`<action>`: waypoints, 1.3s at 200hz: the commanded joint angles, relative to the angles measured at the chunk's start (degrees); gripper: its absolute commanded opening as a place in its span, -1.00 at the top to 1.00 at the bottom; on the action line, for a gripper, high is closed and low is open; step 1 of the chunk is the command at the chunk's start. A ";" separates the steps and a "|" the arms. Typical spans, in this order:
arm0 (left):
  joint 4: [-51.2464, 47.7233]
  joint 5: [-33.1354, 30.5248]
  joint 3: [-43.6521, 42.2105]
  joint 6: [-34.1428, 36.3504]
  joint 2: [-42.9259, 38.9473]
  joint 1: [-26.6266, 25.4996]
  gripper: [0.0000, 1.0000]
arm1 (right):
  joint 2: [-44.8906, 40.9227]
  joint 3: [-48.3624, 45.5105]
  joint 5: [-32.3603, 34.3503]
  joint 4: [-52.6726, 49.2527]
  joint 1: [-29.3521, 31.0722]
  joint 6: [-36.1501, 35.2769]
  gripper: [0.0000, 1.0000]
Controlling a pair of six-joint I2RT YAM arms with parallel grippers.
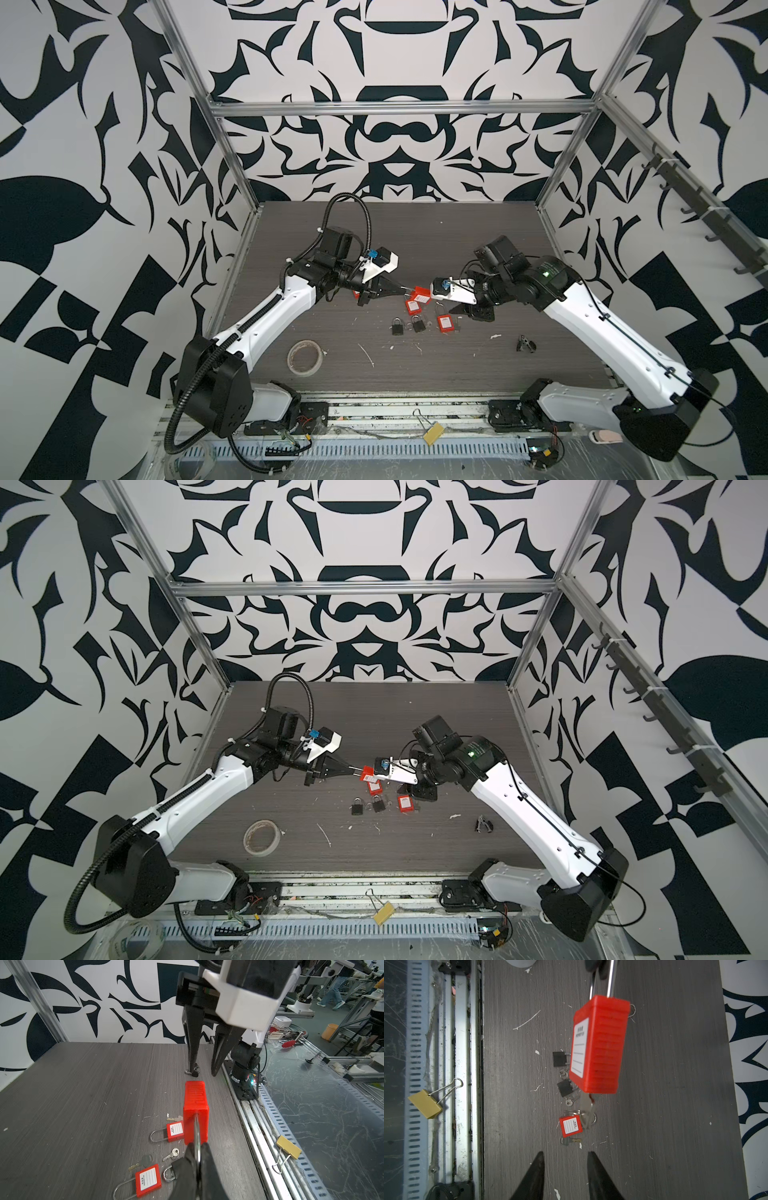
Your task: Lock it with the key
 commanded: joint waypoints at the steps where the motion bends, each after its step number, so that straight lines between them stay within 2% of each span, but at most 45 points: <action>1: -1.44 2.61 1.19 0.43 -1.38 0.07 1.00 | -0.14 3.29 -3.04 -1.64 0.14 2.60 0.22; 40: -1.36 2.16 0.97 0.69 -1.54 -0.53 1.00 | 1.26 3.22 -5.49 3.18 0.07 6.04 0.22; 82: -0.57 2.07 1.21 -0.11 -1.64 -0.87 1.00 | 3.38 2.41 -7.17 5.01 0.75 7.40 0.33; 99: 0.66 2.54 1.23 -1.21 -1.68 -0.95 1.00 | 4.11 1.74 -6.97 6.05 1.23 7.91 0.40; 144: 1.34 2.69 1.28 -2.74 -1.52 -0.98 1.00 | 4.22 -0.12 -3.19 9.08 2.73 8.35 0.79; 169: 4.16 3.69 1.01 -6.00 -1.23 -1.03 1.00 | 2.96 -2.08 1.00 9.25 3.49 5.23 0.95; 188: 4.33 4.35 1.23 -6.94 -0.57 -1.02 1.00 | 1.68 -3.31 3.34 9.97 3.76 3.20 1.00; 206: 4.41 4.65 1.31 -7.44 -0.32 -0.98 1.00 | 0.40 -4.31 5.35 11.30 3.76 1.75 1.00; 223: 4.41 4.62 1.32 -7.49 -0.41 -0.98 1.00 | -0.14 -4.54 5.43 11.69 3.76 2.22 0.75; 236: 4.42 4.63 1.32 -7.27 -0.67 -0.99 1.00 | 0.46 -3.79 3.70 10.34 3.76 2.59 0.65; 260: 2.79 4.38 1.84 -5.62 -0.77 -0.99 1.00 | 1.87 -2.54 2.59 7.79 3.76 3.14 0.63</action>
